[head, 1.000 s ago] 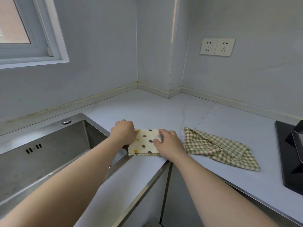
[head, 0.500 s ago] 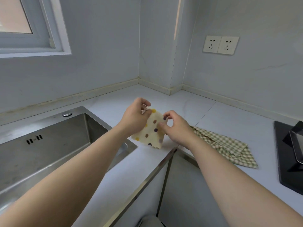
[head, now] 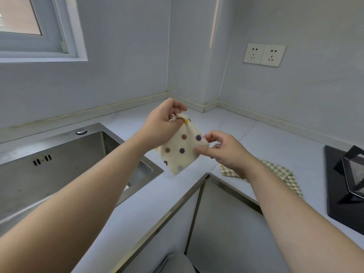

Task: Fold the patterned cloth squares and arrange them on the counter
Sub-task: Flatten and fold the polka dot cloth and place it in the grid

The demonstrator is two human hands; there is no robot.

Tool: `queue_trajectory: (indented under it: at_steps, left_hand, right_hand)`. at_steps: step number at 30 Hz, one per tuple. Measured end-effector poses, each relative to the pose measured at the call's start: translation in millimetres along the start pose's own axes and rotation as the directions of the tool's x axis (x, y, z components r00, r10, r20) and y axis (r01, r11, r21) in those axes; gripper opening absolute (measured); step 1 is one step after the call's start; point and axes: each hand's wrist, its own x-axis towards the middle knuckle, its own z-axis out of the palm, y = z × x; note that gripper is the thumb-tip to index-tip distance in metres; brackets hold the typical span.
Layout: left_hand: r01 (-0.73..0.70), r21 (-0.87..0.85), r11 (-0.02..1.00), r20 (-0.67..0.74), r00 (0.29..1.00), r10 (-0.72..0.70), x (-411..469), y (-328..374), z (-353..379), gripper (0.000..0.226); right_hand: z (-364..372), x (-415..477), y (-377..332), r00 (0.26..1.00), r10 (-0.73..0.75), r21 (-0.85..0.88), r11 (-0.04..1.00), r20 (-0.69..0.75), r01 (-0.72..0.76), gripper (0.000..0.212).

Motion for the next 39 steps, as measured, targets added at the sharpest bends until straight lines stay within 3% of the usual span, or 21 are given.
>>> queue_trajectory:
  at_steps: [4, 8, 13, 19, 23, 27, 30, 32, 35, 39]
  left_hand:
    - [0.014, -0.116, 0.993, 0.047, 0.999, -0.009, -3, 1, -5, 0.030]
    - [0.083, -0.196, 0.977, 0.015, 0.997, -0.081, -2, -6, -7, 0.030]
    - [0.206, -0.227, 0.952, -0.024, 0.976, -0.217, -5, -12, 7, 0.028]
    - [0.136, -0.105, 0.985, -0.007, 0.991, -0.137, -8, -8, 5, 0.034]
    - [0.156, -0.103, 0.982, -0.006, 0.988, -0.157, -14, -9, 2, 0.042]
    - [0.265, -0.238, 0.934, -0.056, 0.957, -0.286, -16, -9, 7, 0.038]
    - [0.318, -0.206, 0.925, -0.122, 0.930, -0.347, -22, 0, 19, 0.036]
    - [0.299, -0.152, 0.942, -0.172, 0.931, -0.323, -30, 9, 27, 0.037]
    - [0.254, -0.112, 0.961, -0.191, 0.943, -0.271, -41, 21, 39, 0.033]
    - [0.335, -0.269, 0.903, -0.114, 0.920, -0.375, -46, 20, 61, 0.024]
  right_hand:
    - [0, -10, -2, 0.990, 0.039, -0.024, 0.999, 0.135, -0.036, 0.022]
    - [-1, -18, -2, 0.994, -0.013, 0.090, 0.996, 0.105, 0.003, 0.042]
    - [1, -22, -12, 0.993, -0.042, 0.047, 0.998, 0.110, 0.037, 0.052]
    - [1, -24, -17, 0.990, 0.058, -0.169, 0.985, 0.130, -0.035, 0.021]
    - [0, -28, -16, 0.991, 0.018, -0.018, 1.000, 0.132, -0.016, 0.020]
    - [5, -27, -19, 0.998, -0.057, 0.108, 0.992, -0.040, 0.061, 0.023]
    - [18, -18, -16, 0.974, 0.077, 0.279, 0.960, -0.215, -0.015, 0.029]
    - [26, -12, -13, 0.930, 0.251, 0.416, 0.901, -0.268, -0.123, 0.040]
    - [35, -10, -10, 0.848, 0.420, 0.447, 0.858, -0.323, -0.255, 0.052]
    - [35, -20, -7, 0.707, 0.436, 0.390, 0.889, -0.558, -0.240, 0.046]
